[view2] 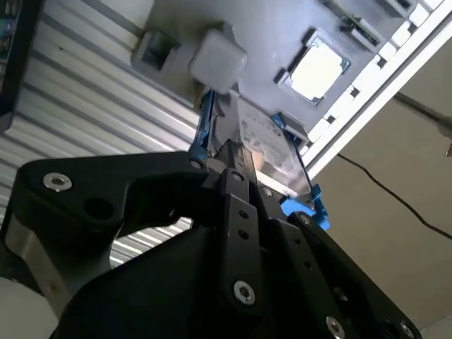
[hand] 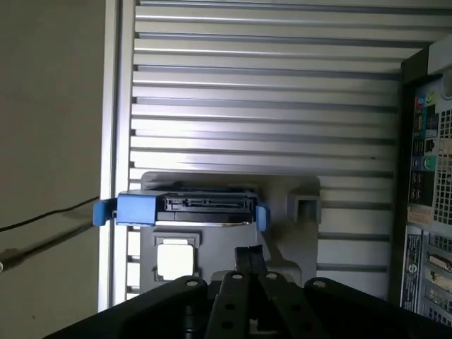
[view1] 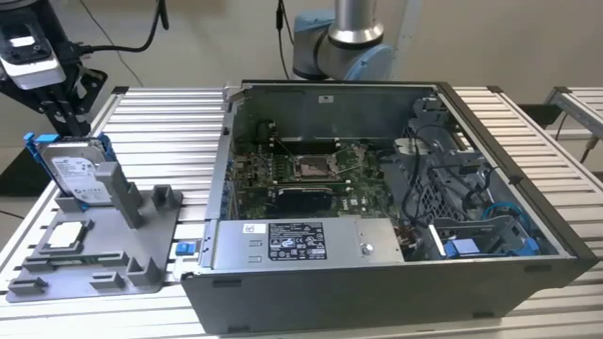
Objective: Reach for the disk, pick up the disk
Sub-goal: 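Reach for the disk, then pick up the disk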
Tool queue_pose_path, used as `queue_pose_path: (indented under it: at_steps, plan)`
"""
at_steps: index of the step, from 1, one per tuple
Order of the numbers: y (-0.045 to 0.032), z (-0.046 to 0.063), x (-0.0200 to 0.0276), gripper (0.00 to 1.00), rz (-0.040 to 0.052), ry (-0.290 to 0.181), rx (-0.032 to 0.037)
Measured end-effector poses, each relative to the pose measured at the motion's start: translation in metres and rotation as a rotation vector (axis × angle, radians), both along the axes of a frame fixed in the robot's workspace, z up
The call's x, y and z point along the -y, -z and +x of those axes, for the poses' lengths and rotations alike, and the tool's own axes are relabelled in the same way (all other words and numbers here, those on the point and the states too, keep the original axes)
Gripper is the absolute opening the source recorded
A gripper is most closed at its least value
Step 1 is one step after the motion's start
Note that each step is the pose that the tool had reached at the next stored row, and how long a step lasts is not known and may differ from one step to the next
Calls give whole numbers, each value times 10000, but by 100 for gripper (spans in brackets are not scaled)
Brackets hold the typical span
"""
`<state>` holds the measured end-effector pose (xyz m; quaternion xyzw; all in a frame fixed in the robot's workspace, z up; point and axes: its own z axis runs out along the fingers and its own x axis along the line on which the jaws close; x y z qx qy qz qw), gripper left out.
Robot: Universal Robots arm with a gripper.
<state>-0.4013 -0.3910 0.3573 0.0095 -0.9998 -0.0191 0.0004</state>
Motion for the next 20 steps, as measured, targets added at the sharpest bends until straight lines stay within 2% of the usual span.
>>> queue_pose_path:
  at_steps: [3, 5, 9, 16, 20]
  plan:
    - [0, -77, -100, 0, 1, 0, 0]
    - [0, -166, -131, 0, -1, -2, -1]
    - [1, -347, -160, 0, 0, 0, 0]
    - [8, -660, -172, 0, 0, -2, 0]
    - [14, -681, -177, 0, 0, -29, 0]
